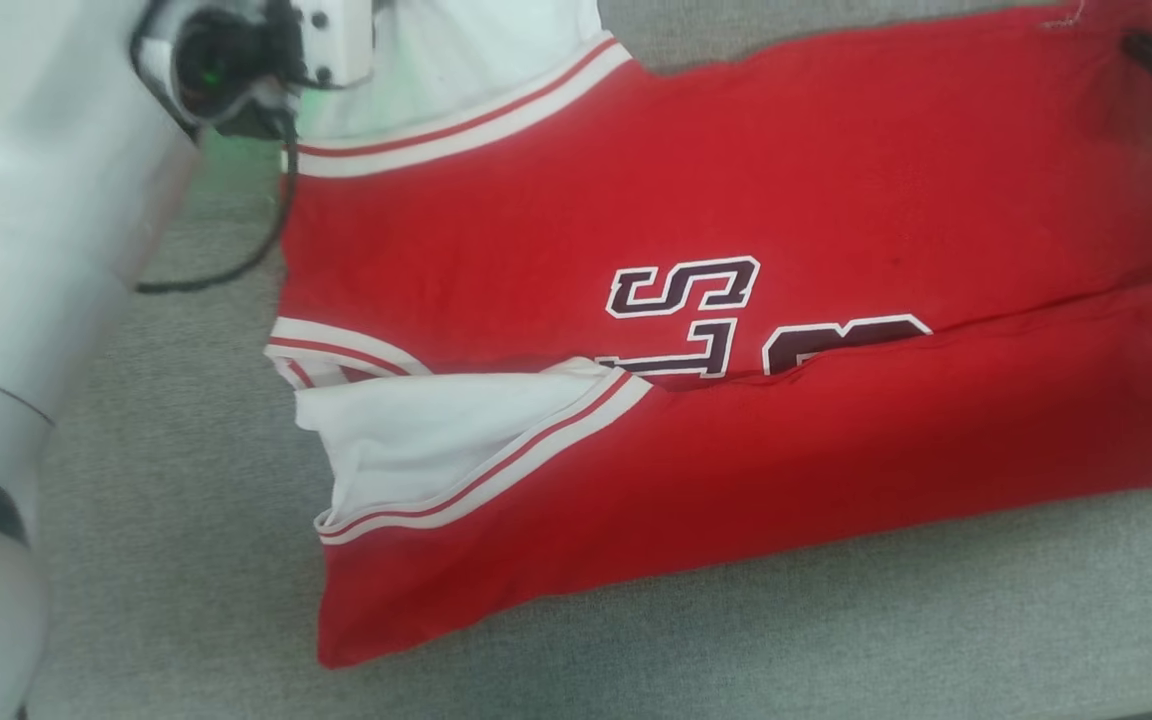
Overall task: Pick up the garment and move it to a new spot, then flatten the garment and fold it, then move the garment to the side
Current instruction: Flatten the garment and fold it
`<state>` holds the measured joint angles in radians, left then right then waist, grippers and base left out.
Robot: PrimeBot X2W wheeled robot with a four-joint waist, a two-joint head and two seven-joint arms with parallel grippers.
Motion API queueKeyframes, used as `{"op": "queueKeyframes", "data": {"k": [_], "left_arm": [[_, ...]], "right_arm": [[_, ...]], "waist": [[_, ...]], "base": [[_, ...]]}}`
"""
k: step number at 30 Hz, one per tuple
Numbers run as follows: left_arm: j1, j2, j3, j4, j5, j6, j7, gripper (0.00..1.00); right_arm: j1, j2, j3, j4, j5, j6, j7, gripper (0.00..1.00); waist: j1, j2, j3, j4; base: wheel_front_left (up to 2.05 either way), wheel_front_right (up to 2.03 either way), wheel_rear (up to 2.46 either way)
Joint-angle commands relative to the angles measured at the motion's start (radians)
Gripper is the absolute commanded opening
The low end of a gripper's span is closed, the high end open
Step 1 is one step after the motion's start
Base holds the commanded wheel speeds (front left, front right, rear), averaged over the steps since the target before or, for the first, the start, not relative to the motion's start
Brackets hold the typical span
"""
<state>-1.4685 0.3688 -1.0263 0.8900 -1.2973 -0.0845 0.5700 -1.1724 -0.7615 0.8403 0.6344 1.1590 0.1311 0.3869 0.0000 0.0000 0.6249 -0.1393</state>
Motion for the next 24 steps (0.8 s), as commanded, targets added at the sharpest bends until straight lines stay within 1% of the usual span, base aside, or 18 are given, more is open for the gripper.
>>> {"op": "queueKeyframes", "data": {"k": [1,6,7,8,10,11,17,21,24], "left_arm": [[0.080,-0.014,-0.019,0.017,-0.004,-0.013,-0.005,0.00],[0.103,-0.012,0.024,-0.011,-0.031,-0.043,-0.142,0.00],[0.103,-0.012,0.024,-0.011,-0.031,-0.043,-0.142,0.00],[0.118,-0.005,0.029,-0.027,-0.041,-0.046,-0.163,0.00],[0.165,0.006,0.029,-0.107,-0.057,-0.047,-0.194,0.00],[0.190,0.021,0.027,-0.160,-0.066,-0.047,-0.210,0.00],[0.379,0.176,0.008,-0.493,-0.114,-0.047,-0.310,0.00],[0.513,0.293,0.002,-0.682,-0.107,-0.047,-0.395,0.00],[0.623,0.356,0.002,-0.802,-0.113,-0.040,-0.466,0.00]], "right_arm": [[0.018,-0.013,0.013,0.010,0.010,-0.001,-0.022,0.00],[0.069,-0.043,0.036,-0.004,0.051,-0.001,-0.111,0.00],[0.069,-0.043,0.036,-0.004,0.051,-0.001,-0.111,0.00],[0.083,-0.054,0.044,-0.014,0.058,-0.001,-0.123,0.00],[0.120,-0.081,0.055,-0.039,0.075,-0.001,-0.148,0.00],[0.142,-0.094,0.063,-0.053,0.083,-0.001,-0.158,0.00],[0.283,-0.191,0.093,-0.157,0.128,-0.001,-0.224,0.00],[0.381,-0.252,0.095,-0.220,0.158,0.000,-0.278,0.00],[0.457,-0.299,0.093,-0.262,0.179,-0.001,-0.322,0.00]], "waist": [[0.0000,0.0000,-0.040,0.015],[0.0000,0.0000,-0.159,0.052],[0.0000,0.0000,-0.159,0.052],[0.0000,0.0000,-0.184,0.059],[0.0000,0.0000,-0.233,0.075],[0.0000,0.0000,-0.254,0.084],[0.0000,0.0000,-0.347,0.122],[0.0000,0.0000,-0.368,0.139],[0.0000,0.0000,-0.377,0.147]], "base": [[0.00,0.00,0.00],[0.00,0.00,0.00],[0.00,0.00,0.00],[0.00,0.00,0.00],[0.00,0.00,0.00],[0.00,0.00,0.00],[0.00,0.00,0.00],[0.00,0.00,0.00],[0.00,0.00,0.00]]}}
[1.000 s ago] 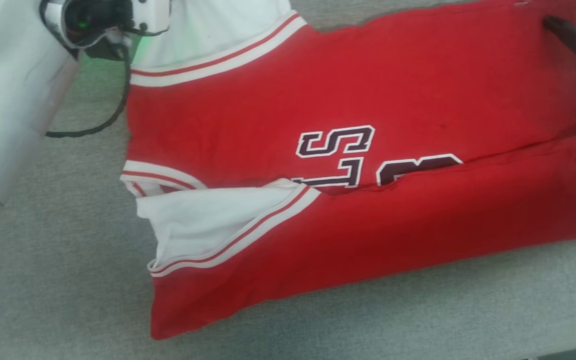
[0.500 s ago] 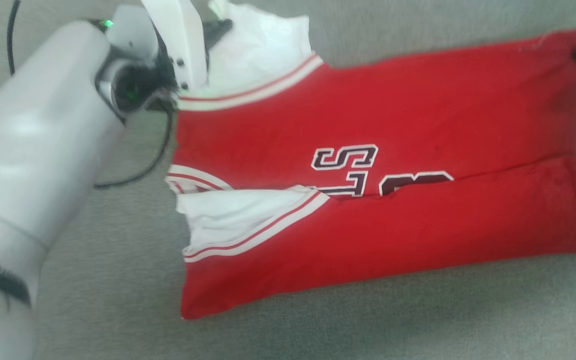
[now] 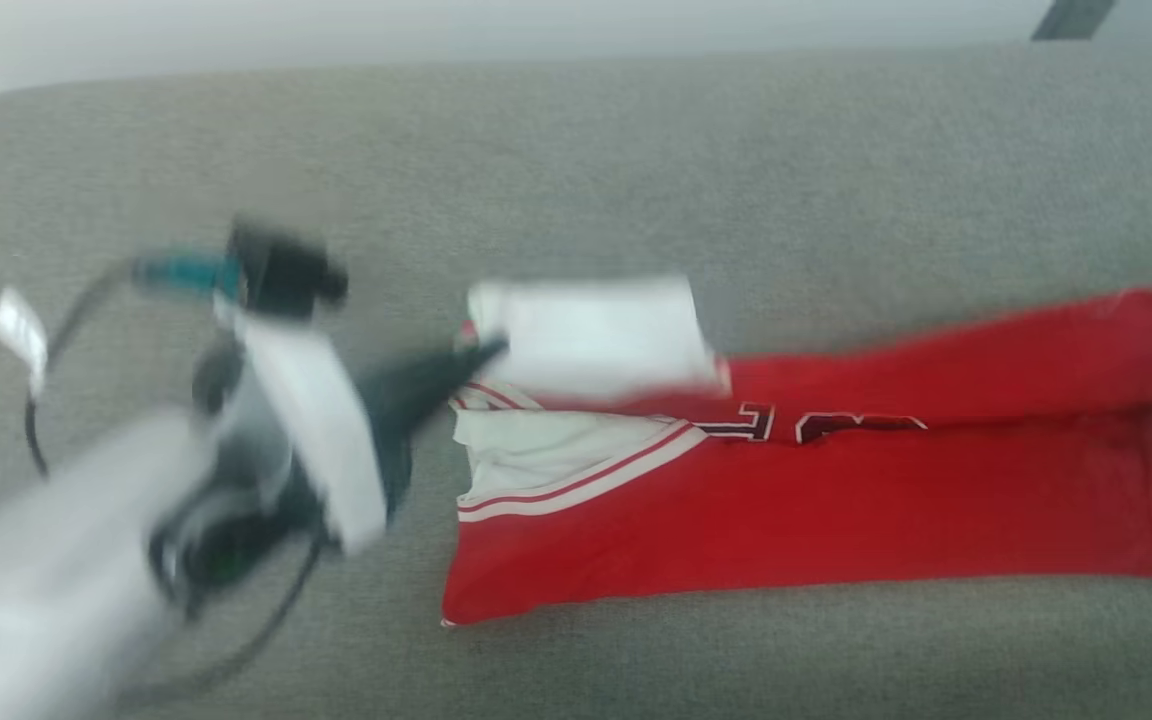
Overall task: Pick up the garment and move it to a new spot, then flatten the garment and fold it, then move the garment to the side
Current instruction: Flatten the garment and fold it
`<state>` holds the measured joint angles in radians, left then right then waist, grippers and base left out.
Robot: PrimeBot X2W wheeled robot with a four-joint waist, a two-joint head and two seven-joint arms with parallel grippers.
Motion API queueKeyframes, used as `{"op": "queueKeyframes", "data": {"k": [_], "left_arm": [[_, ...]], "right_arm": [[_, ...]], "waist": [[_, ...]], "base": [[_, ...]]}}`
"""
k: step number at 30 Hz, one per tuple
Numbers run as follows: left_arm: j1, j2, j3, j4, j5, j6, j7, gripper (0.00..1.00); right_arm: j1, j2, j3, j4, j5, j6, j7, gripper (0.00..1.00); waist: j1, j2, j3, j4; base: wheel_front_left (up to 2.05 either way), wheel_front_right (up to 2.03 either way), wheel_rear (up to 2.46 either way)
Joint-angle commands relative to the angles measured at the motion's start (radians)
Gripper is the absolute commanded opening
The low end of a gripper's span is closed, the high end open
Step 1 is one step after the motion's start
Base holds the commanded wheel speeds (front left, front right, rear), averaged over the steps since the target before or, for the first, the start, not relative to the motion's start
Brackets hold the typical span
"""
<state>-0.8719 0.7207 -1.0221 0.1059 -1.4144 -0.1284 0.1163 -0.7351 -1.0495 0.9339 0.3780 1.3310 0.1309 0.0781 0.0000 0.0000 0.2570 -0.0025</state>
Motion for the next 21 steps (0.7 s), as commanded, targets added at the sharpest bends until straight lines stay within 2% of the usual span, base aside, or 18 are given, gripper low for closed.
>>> {"op": "queueKeyframes", "data": {"k": [1,4,7,11,19,20,21], "left_arm": [[0.062,0.024,-0.009,-0.054,0.013,0.013,-0.032,0.00],[0.159,0.070,-0.031,-0.133,0.033,0.057,-0.085,0.00],[0.235,0.075,-0.053,-0.165,0.044,0.090,-0.133,0.00],[0.282,0.042,-0.085,-0.124,0.066,0.107,-0.162,0.00],[0.280,-0.046,-0.126,0.070,0.113,0.088,-0.183,0.00],[0.278,-0.054,-0.125,0.090,0.119,0.086,-0.192,0.04],[0.277,-0.060,-0.125,0.107,0.125,0.082,-0.203,0.26]], "right_arm": [[0.046,-0.023,-0.002,-0.019,0.014,0.000,-0.028,0.00],[0.115,-0.050,-0.004,-0.059,0.032,0.000,-0.072,0.00],[0.174,-0.065,-0.005,-0.075,0.045,0.000,-0.112,0.00],[0.216,-0.050,-0.001,-0.059,0.040,0.000,-0.145,0.00],[0.204,0.023,0.012,0.007,0.010,0.000,-0.156,0.00],[0.201,0.028,0.014,0.010,0.004,0.000,-0.159,0.36],[0.201,0.031,0.016,0.010,0.001,0.000,-0.160,0.64]], "waist": [[0.0000,0.0000,-0.010,0.012],[0.0000,0.0000,-0.004,0.016],[0.0000,0.0000,0.008,0.020],[0.0000,0.0000,0.026,0.019],[0.0000,0.0000,0.047,0.002],[0.0000,0.0000,0.047,-0.001],[0.0000,0.0000,0.045,-0.003]], "base": [[0.00,0.00,0.00],[0.00,0.00,0.00],[0.00,0.00,0.00],[0.00,0.00,0.00],[0.00,0.00,0.00],[0.00,0.00,0.00],[0.00,0.00,0.00]]}}
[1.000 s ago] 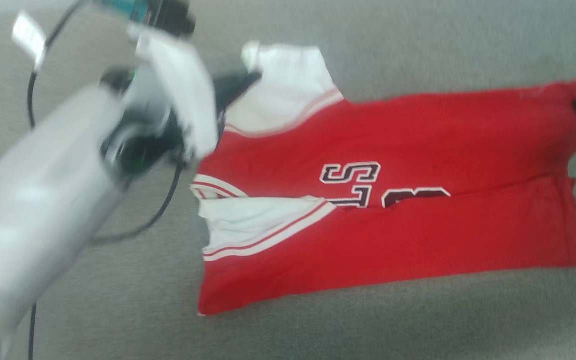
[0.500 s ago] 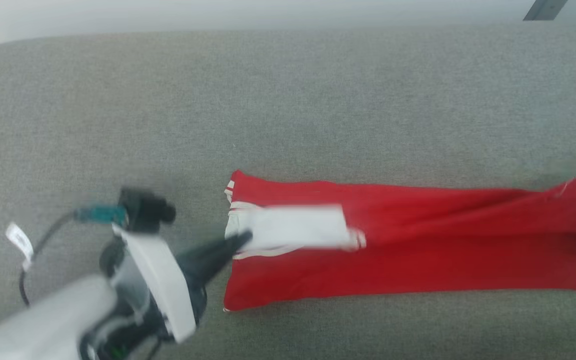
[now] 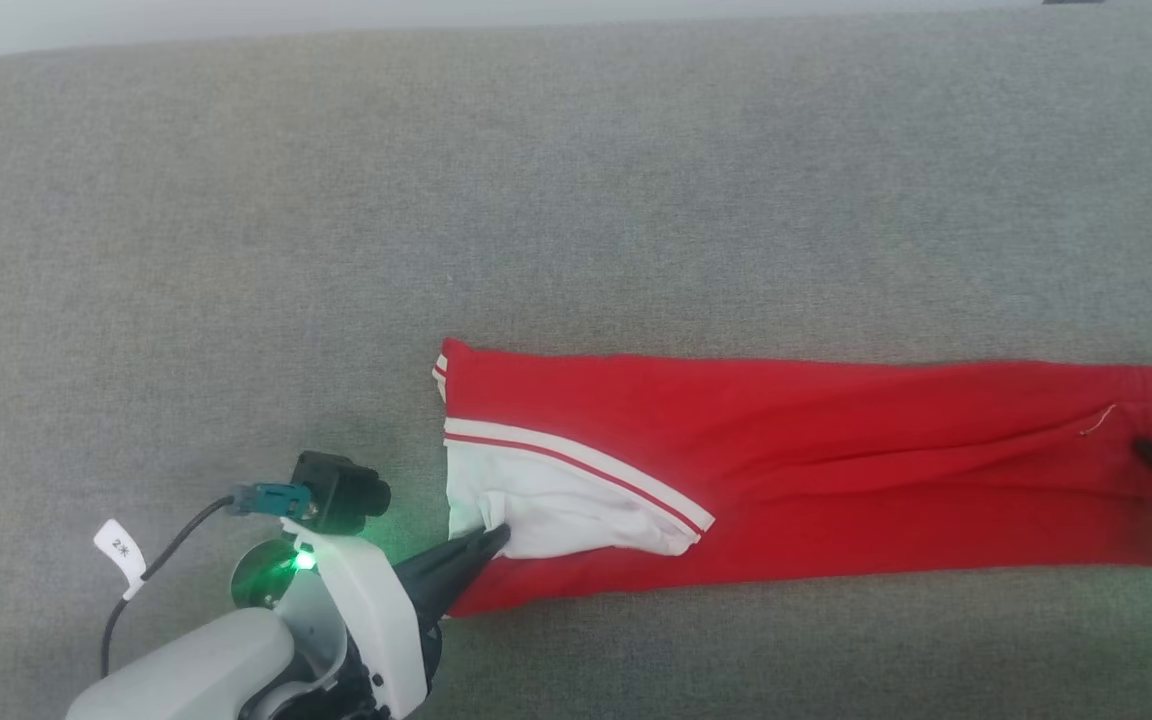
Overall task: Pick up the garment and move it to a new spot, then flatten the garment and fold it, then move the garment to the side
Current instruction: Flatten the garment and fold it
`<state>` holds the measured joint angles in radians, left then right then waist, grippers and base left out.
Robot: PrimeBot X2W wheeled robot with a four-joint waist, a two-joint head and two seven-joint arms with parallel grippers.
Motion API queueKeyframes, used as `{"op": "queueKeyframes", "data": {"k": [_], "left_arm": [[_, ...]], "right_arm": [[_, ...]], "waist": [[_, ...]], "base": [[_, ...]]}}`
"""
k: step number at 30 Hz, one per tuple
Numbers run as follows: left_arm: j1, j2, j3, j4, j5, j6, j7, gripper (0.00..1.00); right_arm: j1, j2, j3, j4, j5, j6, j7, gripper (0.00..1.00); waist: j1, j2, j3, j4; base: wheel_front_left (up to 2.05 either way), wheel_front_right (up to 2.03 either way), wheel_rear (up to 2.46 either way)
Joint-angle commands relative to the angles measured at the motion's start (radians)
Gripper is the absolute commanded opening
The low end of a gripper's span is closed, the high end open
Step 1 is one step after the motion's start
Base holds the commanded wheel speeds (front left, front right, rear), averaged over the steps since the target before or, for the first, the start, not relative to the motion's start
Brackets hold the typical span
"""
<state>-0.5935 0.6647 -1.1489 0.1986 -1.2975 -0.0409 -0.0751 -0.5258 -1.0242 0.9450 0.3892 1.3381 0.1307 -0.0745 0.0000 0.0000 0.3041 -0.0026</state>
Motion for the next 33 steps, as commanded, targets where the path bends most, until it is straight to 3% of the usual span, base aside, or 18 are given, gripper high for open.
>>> {"op": "queueKeyframes", "data": {"k": [1,3,4,11,16,21,27,33], "left_arm": [[0.001,-0.010,0.006,0.027,0.012,-0.007,-0.026,0.46],[0.013,-0.023,0.022,0.040,0.009,-0.008,-0.067,0.96],[0.024,-0.026,0.030,0.041,0.007,-0.009,-0.090,1.00],[0.102,-0.051,0.121,0.010,0.002,0.014,-0.182,1.00],[0.200,-0.111,0.303,0.011,0.086,0.045,-0.190,1.00],[0.292,-0.199,0.464,0.048,0.266,0.053,-0.191,1.00],[0.374,-0.308,0.655,0.072,0.475,0.018,-0.191,1.00],[0.426,-0.402,0.838,0.025,0.756,0.047,-0.191,1.00]], "right_arm": [[-0.009,0.006,0.005,-0.005,-0.008,0.000,-0.009,1.00],[-0.007,-0.003,0.001,-0.017,-0.008,0.000,-0.018,1.00],[-0.005,-0.009,-0.001,-0.024,-0.003,0.000,-0.020,1.00],[0.034,-0.065,-0.028,-0.064,0.057,0.000,-0.019,1.00],[0.086,-0.092,-0.045,-0.039,0.138,0.000,-0.006,1.00],[0.127,-0.099,-0.053,0.002,0.198,0.000,0.005,1.00],[0.154,-0.101,-0.052,0.037,0.253,0.000,0.047,1.00],[0.148,-0.073,-0.033,0.053,0.271,0.000,0.103,1.00]], "waist": [[0.0000,0.0000,-0.005,-0.005],[0.0000,0.0000,-0.014,-0.008],[0.0000,0.0000,-0.019,-0.009],[0.0000,0.0000,-0.061,0.013],[0.0000,0.0000,-0.079,0.066],[0.0000,0.0000,-0.077,0.120],[0.0000,0.0000,-0.070,0.155],[0.0000,0.0000,-0.069,0.168]], "base": [[0.00,0.00,0.00],[0.00,0.00,0.00],[0.00,0.00,0.00],[0.00,0.00,0.00],[0.00,0.00,0.00],[0.00,0.00,0.00],[0.00,0.00,0.00],[0.00,0.00,0.00]]}}
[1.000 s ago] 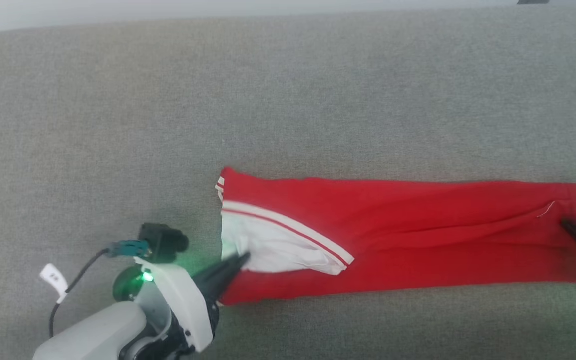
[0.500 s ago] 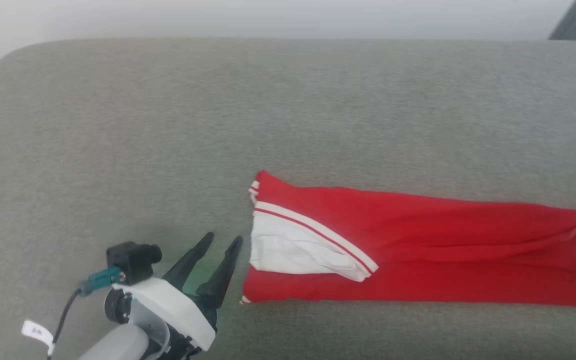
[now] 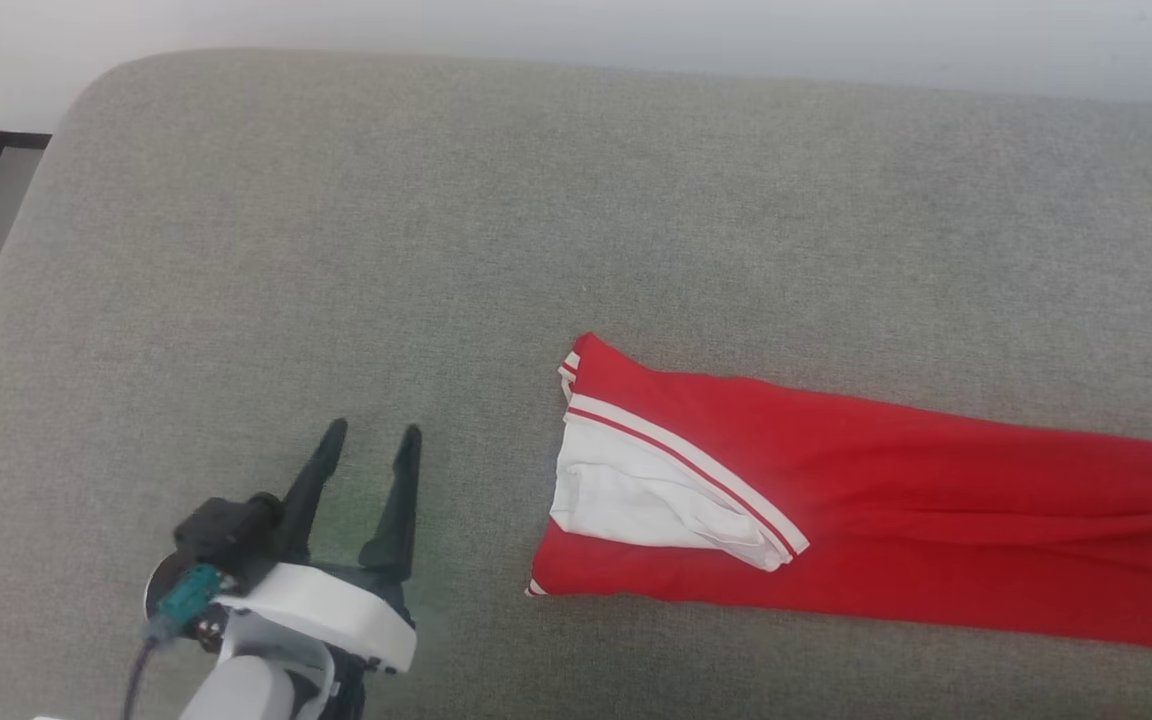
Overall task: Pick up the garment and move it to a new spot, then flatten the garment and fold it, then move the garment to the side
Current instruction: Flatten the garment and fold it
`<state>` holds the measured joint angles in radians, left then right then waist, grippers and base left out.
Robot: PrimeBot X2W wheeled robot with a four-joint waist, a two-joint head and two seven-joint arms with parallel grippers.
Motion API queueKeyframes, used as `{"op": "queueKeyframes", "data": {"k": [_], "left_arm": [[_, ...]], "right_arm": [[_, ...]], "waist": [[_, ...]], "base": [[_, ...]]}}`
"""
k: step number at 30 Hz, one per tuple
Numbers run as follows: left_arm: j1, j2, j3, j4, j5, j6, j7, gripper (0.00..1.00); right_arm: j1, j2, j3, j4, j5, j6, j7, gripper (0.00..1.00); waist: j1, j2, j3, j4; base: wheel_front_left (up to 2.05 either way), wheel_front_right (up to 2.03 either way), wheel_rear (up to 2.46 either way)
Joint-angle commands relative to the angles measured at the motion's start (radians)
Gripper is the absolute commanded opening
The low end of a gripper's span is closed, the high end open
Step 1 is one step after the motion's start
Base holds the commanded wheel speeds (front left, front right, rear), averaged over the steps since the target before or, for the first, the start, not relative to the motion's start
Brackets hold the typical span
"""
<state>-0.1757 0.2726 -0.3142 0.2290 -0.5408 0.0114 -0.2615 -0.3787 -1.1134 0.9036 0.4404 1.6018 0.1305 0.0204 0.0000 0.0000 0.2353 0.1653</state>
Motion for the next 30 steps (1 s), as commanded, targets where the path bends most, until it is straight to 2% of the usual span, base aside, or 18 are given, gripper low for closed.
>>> {"op": "queueKeyframes", "data": {"k": [1,3,4,5,8,13,14,15,16,17,18,23,30], "left_arm": [[0.015,-0.024,0.027,-0.018,0.045,-0.013,-0.005,1.00],[0.025,-0.042,0.068,-0.043,0.130,-0.030,-0.005,1.00],[0.034,-0.074,0.112,-0.065,0.189,-0.044,-0.005,1.00],[0.033,-0.082,0.129,-0.074,0.225,-0.050,-0.005,1.00],[0.040,-0.117,0.176,-0.095,0.299,-0.060,-0.005,1.00],[0.046,-0.163,0.230,-0.090,0.360,-0.086,-0.005,1.00],[0.047,-0.170,0.240,-0.086,0.369,-0.092,-0.005,1.00],[0.048,-0.174,0.249,-0.082,0.378,-0.095,-0.005,1.00],[0.048,-0.177,0.255,-0.082,0.385,-0.101,-0.005,1.00],[0.048,-0.177,0.255,-0.082,0.385,-0.101,-0.005,1.00],[0.050,-0.181,0.263,-0.083,0.391,-0.104,-0.005,1.00],[0.062,-0.201,0.299,-0.105,0.403,-0.120,-0.005,1.00],[0.076,-0.211,0.318,-0.142,0.424,-0.132,-0.005,1.00]], "right_arm": [[-0.001,0.024,0.013,0.003,0.011,0.000,0.019,1.00],[-0.006,0.038,0.019,0.012,0.008,0.000,0.034,1.00],[-0.018,0.056,0.026,0.027,0.001,0.000,0.050,1.00],[-0.024,0.066,0.029,0.036,0.000,0.000,0.058,1.00],[-0.048,0.103,0.039,0.066,-0.008,0.000,0.092,1.00],[-0.095,0.167,0.058,0.119,-0.025,0.000,0.135,1.00],[-0.102,0.175,0.059,0.130,-0.030,0.000,0.136,0.91],[-0.112,0.183,0.060,0.137,-0.034,0.000,0.140,0.44],[-0.121,0.189,0.059,0.147,-0.040,0.000,0.140,0.11],[-0.121,0.189,0.059,0.147,-0.040,0.000,0.140,0.11],[-0.129,0.193,0.058,0.156,-0.042,0.000,0.139,0.00],[-0.169,0.176,0.031,0.182,-0.057,-0.001,0.101,0.00],[-0.205,0.095,-0.033,0.246,-0.048,-0.001,0.023,0.00]], "waist": [[0.0000,0.0000,-0.001,0.001],[0.0000,0.0000,-0.003,0.002],[0.0000,0.0000,-0.004,0.001],[0.0000,0.0000,-0.003,0.000],[0.0000,0.0000,0.001,-0.003],[0.0000,0.0000,0.017,-0.009],[0.0000,0.0000,0.020,-0.011],[0.0000,0.0000,0.023,-0.014],[0.0000,0.0000,0.024,-0.017],[0.0000,0.0000,0.024,-0.017],[0.0000,0.0000,0.025,-0.021],[0.0000,0.0000,0.031,-0.055],[0.0000,0.0000,0.047,-0.107]], "base": [[0.00,0.00,0.00],[0.00,0.00,0.00],[0.00,0.00,0.00],[0.00,0.00,0.00],[0.00,0.00,0.00],[0.00,0.00,0.00],[0.00,0.00,0.00],[0.00,0.00,0.00],[0.00,0.00,0.00],[0.00,0.00,0.00],[0.00,0.00,0.00],[0.00,0.00,0.00],[0.00,0.00,0.00]]}}
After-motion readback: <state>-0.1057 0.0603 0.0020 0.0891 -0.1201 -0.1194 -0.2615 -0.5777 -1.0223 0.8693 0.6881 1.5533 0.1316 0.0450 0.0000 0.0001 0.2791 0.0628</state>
